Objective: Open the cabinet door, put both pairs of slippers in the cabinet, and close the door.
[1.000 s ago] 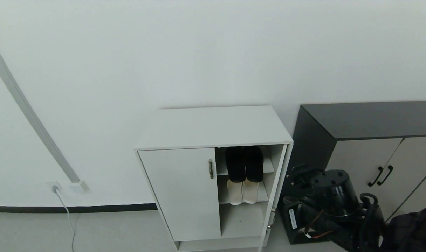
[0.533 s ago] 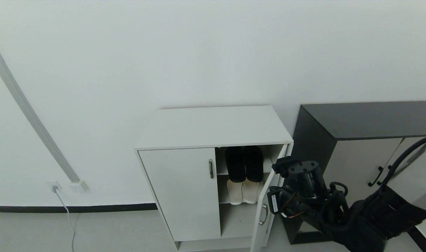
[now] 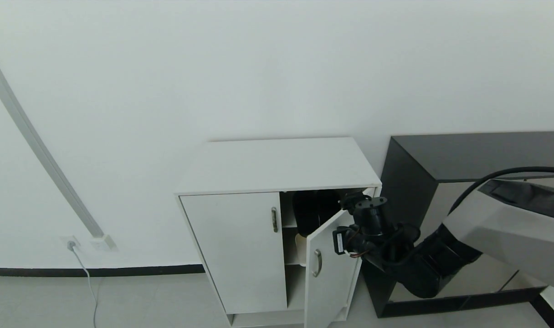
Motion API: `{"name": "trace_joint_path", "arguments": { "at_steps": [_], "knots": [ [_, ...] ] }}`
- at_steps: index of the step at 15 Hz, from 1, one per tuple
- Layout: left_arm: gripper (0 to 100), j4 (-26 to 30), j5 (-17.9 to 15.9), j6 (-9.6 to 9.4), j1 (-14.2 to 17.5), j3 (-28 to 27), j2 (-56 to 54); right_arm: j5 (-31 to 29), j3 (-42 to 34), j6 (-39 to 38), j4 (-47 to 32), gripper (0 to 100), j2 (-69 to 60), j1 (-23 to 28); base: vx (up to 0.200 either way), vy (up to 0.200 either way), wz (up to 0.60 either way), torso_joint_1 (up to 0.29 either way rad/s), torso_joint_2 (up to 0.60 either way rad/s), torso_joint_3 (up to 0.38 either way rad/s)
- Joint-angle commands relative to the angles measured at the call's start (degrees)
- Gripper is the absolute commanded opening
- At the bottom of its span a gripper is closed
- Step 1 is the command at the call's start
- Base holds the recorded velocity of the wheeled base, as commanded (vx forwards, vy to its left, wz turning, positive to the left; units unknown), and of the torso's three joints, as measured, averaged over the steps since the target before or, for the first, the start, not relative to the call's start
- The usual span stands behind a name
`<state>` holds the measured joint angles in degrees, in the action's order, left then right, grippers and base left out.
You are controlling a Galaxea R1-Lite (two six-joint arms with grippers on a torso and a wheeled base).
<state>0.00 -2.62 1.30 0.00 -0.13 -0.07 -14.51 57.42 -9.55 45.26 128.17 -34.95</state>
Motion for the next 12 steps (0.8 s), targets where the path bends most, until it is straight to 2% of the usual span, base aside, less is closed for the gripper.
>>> {"name": "trace_joint_path", "arguments": {
  "at_steps": [1, 8, 12],
  "knots": [
    [0, -0.09, -0.02, 0.01, 0.0, -0.04, 0.07, 0.09, 5.42, 0.05, 0.88, 0, 6.21, 1.29, 0.0, 0.0, 0.0, 0.0, 0.0, 0.0],
    [0, 0.0, -0.02, -0.07, 0.0, -0.04, 0.07, 0.0, 18.61, 1.28, 1.23, 0, 14.83, 3.4, 0.0, 0.0, 0.0, 0.0, 0.0, 0.0],
    [0, 0.0, -0.02, -0.07, 0.0, -0.04, 0.07, 0.0, 22.12, 1.37, -0.18, 0, 16.23, 3.84, 0.0, 0.0, 0.0, 0.0, 0.0, 0.0]
  ]
}}
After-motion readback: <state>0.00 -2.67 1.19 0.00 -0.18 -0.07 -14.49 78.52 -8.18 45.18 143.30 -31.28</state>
